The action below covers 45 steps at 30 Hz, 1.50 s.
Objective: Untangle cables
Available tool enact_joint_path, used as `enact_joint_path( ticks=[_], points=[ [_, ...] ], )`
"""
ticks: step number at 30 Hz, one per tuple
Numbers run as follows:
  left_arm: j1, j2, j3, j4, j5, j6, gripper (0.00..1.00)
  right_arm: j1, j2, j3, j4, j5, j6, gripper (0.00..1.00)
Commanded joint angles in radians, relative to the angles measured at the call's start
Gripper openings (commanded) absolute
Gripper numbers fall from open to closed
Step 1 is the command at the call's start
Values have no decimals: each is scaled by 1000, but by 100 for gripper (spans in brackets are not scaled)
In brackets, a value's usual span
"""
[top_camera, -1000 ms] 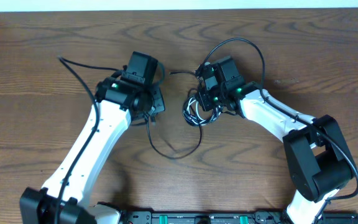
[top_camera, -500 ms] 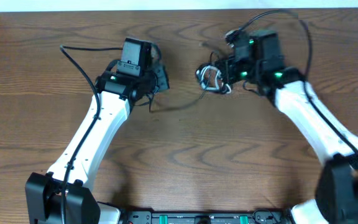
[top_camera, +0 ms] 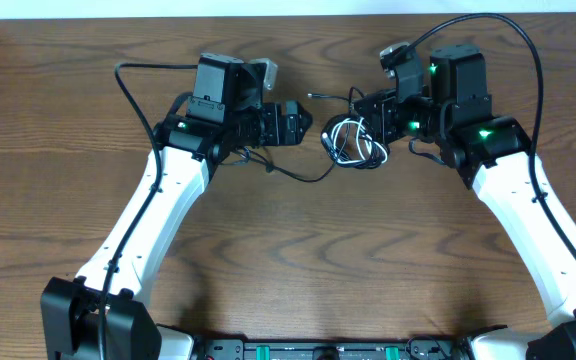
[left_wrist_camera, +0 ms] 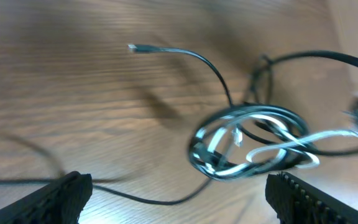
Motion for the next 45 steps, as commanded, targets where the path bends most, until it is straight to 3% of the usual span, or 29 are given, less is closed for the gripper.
enact_joint_path(
  ticks=[1, 8, 15, 21, 34, 38, 41, 45],
  points=[
    [2, 9, -1, 0, 162, 163, 95, 1, -8, 17, 2, -56, 6, 1],
    [2, 62, -6, 26, 243, 235, 95, -5, -8, 17, 9, -215, -20, 1],
    [2, 145, -6, 90, 251, 235, 95, -77, -8, 17, 9, -397, -20, 1],
    [0, 178, -6, 153, 364, 235, 95, -141, -8, 17, 9, -519, -20, 1],
    [-63, 267, -6, 238, 399, 230, 82, -143, -8, 17, 9, -541, -19, 1],
    [-64, 269, -6, 246, 398, 219, 70, -143, -8, 17, 9, -541, -19, 1],
    [-70, 269, -6, 253, 397, 208, 43, -143, -8, 17, 10, -540, -19, 1],
    [-71, 269, -6, 252, 397, 208, 20, -143, -8, 17, 10, -540, -19, 1]
  ],
)
